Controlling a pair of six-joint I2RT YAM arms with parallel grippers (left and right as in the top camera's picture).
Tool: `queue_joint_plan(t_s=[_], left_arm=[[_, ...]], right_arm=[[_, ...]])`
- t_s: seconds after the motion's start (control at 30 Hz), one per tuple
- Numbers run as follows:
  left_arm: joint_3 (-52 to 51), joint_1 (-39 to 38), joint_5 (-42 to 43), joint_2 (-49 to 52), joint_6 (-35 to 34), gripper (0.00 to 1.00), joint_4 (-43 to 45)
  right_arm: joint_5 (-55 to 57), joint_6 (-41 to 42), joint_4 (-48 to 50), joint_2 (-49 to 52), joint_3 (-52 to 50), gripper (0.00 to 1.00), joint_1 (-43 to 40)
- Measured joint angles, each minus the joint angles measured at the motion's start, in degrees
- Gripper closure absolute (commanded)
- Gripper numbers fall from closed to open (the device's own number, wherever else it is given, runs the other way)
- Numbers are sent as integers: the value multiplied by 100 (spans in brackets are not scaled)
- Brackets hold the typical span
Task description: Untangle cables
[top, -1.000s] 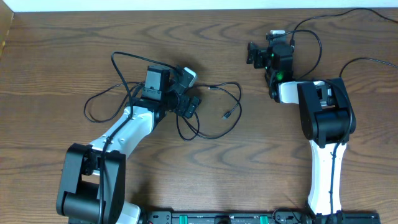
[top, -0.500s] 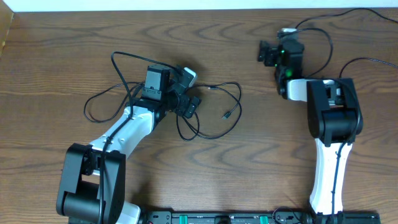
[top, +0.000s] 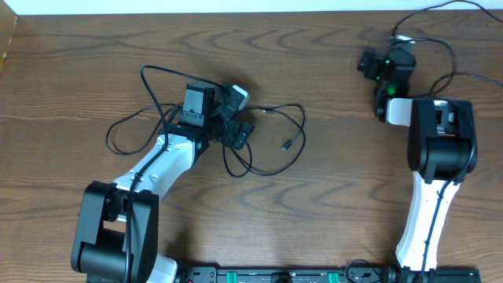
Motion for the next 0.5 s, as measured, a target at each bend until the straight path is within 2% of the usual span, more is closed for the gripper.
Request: queue_joint_plan(t_s=[0.3, 0.5], left_arm=[[0, 0, 2, 0, 0, 7, 0], [2, 0, 2, 0, 0, 7, 0]], right_arm=[[542, 592, -28, 0, 28, 5, -754], [721, 772, -155, -31, 44, 2, -979]])
